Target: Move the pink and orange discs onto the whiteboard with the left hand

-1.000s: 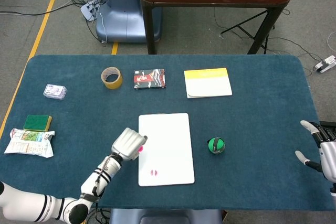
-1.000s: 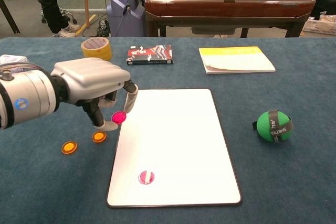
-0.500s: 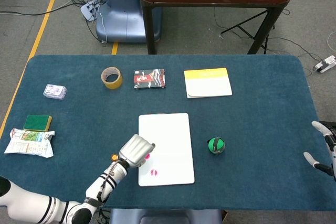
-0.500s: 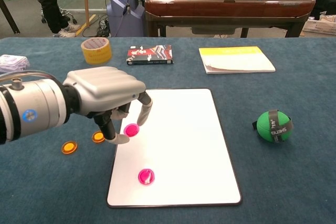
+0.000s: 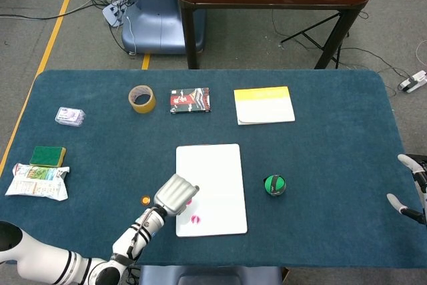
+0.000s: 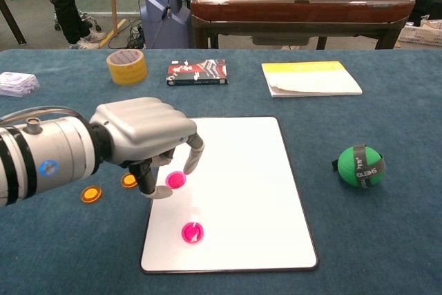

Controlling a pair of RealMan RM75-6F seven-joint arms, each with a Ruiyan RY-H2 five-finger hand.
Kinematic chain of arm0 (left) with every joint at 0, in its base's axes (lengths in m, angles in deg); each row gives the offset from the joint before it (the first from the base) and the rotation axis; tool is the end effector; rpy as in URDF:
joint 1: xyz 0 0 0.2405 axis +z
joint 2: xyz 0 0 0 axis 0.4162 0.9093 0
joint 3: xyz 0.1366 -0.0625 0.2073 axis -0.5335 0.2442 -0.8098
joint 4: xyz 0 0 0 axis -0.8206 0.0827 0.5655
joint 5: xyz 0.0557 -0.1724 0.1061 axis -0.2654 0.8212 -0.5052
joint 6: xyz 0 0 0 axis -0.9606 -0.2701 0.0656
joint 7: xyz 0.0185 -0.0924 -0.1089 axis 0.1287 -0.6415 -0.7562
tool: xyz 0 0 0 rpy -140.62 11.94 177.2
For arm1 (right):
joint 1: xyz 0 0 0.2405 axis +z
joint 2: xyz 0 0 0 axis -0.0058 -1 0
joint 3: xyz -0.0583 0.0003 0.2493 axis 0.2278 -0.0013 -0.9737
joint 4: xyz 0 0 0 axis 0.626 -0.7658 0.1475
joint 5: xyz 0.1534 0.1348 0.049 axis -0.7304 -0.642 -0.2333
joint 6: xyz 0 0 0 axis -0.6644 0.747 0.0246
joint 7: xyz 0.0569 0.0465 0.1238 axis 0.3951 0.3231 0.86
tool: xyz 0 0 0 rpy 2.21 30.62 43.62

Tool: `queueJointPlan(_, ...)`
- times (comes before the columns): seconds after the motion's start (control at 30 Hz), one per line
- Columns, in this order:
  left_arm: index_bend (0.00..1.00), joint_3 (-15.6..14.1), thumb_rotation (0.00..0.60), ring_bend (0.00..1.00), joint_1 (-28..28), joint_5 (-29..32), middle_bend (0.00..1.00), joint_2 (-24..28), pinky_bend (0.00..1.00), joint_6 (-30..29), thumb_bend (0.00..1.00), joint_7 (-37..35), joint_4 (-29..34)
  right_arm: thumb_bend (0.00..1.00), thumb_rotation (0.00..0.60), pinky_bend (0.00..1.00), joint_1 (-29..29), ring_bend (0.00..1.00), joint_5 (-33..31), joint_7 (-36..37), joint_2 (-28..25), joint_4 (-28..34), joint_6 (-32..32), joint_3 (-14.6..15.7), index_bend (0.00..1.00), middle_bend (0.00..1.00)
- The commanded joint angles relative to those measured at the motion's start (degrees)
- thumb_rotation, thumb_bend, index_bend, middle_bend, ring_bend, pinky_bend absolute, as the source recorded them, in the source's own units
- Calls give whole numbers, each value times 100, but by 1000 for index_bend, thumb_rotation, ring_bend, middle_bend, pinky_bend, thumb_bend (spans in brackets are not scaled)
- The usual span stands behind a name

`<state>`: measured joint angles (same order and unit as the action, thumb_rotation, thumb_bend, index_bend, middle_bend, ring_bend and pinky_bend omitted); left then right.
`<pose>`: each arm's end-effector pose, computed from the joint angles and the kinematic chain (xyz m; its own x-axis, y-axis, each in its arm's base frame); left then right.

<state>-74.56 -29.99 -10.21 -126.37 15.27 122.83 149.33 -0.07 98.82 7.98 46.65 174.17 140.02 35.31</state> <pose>-0.0702 0.2620 -0.0478 0.7652 0.2108 0.6084 0.5819 -0.6307 -0.5134 -0.3257 -0.1583 0.2143 0.3950 0.1596 0.9047 -0.9170 0.0084 0.3989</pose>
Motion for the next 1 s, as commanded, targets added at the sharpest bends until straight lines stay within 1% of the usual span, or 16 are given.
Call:
queueJointPlan(0.03, 529, -11, 600, 960, 4, 21, 1000, 6, 1000, -10, 283, -7, 4, 134, 600, 397, 1, 272, -2, -5, 2, 2, -5, -2, 203, 257)
queueJointPlan(0.27, 496, -12, 600, 960, 22, 74, 1000, 68, 1000, -55, 283, -52, 67, 134, 600, 397, 18, 272, -2, -49, 8, 16, -46, -2, 203, 257)
queueJointPlan(0.5, 486, -122, 600, 960, 157, -8, 1000, 221, 1000, -259, 283, -107, 203, 134, 600, 397, 31, 272, -3, -86, 15, 26, -79, 0, 203, 257)
queueJointPlan(0.8, 520, -446, 600, 960, 556, -226, 1000, 638, 1000, -574, 283, -337, 411, 134, 600, 397, 62, 272, -11, -172, 28, 57, -141, 0, 203, 257)
queueJointPlan(1.0, 528, -645, 600, 960, 828, -393, 1000, 807, 1000, -559, 283, -649, 316, 134, 600, 397, 83, 272, -44, -219, 32, 76, -187, -13, 203, 257)
